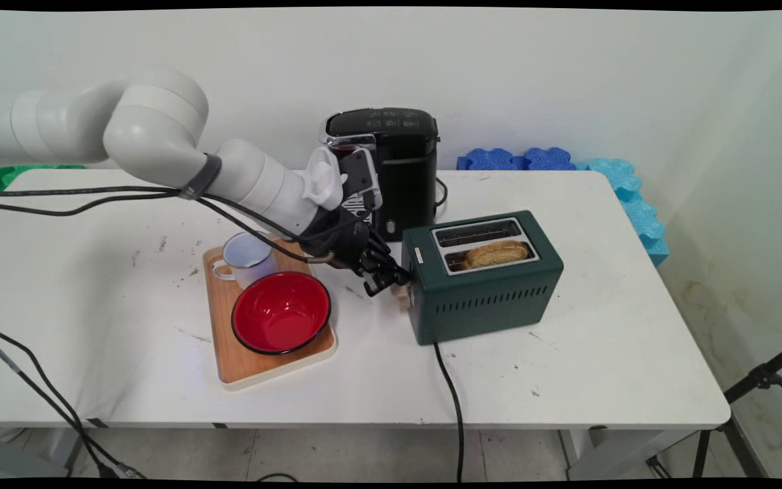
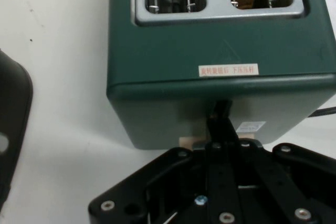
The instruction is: Press the toaster switch
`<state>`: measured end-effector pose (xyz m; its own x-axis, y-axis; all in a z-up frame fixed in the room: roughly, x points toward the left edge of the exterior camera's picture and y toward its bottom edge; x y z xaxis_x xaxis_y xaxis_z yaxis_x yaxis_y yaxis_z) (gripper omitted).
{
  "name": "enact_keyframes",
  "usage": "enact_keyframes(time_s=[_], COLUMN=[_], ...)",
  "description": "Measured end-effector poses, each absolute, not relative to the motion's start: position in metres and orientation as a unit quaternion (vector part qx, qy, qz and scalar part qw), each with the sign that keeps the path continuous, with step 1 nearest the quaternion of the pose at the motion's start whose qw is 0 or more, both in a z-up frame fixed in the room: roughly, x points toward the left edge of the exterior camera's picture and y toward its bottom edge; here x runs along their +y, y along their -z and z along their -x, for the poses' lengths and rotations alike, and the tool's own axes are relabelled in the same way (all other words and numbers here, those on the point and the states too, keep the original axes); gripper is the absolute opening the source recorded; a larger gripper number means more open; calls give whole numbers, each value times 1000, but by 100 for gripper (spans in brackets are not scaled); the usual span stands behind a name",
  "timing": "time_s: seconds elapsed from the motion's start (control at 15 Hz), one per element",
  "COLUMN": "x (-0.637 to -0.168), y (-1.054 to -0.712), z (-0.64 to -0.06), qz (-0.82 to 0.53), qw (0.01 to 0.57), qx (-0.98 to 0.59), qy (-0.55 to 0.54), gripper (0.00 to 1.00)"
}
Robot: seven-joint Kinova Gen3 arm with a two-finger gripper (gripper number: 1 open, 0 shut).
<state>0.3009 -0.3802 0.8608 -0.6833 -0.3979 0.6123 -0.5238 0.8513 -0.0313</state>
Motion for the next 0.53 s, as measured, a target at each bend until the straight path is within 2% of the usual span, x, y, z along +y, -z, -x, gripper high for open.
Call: enact_keyframes(time_s=[0.53], x=[-379], y=[-852], z=[-303], qz=[-263], qw=[310], qx=[-909], qy=[-96], gripper=[0])
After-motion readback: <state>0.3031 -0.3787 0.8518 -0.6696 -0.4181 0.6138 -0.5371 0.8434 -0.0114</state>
